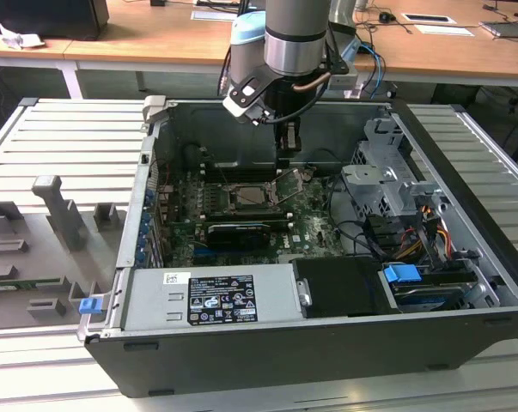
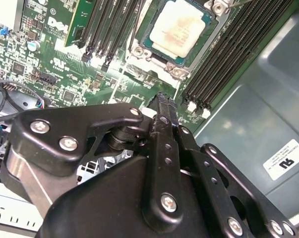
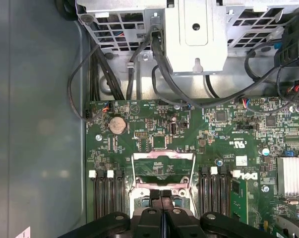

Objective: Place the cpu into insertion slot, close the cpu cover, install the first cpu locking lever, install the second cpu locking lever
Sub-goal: 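Close the cpu cover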

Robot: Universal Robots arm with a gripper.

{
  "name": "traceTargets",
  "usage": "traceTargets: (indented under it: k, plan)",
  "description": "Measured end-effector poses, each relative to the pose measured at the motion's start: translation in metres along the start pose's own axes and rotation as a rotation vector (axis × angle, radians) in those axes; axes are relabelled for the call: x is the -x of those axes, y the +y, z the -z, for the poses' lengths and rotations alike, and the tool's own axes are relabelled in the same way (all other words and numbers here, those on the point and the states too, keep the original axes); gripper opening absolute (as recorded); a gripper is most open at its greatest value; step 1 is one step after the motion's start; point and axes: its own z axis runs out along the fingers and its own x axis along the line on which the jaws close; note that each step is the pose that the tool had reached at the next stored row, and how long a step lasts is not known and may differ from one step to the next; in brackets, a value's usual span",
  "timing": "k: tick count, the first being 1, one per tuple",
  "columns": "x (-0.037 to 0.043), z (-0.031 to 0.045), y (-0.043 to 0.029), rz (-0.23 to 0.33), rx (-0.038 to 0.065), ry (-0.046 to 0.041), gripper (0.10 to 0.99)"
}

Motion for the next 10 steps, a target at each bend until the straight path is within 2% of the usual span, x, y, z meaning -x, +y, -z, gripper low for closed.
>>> traceTargets:
  k: [10]
  plan:
    - [-0.0002,-0.0004,0.0066,0.0,0.0,0.0001,0.106]
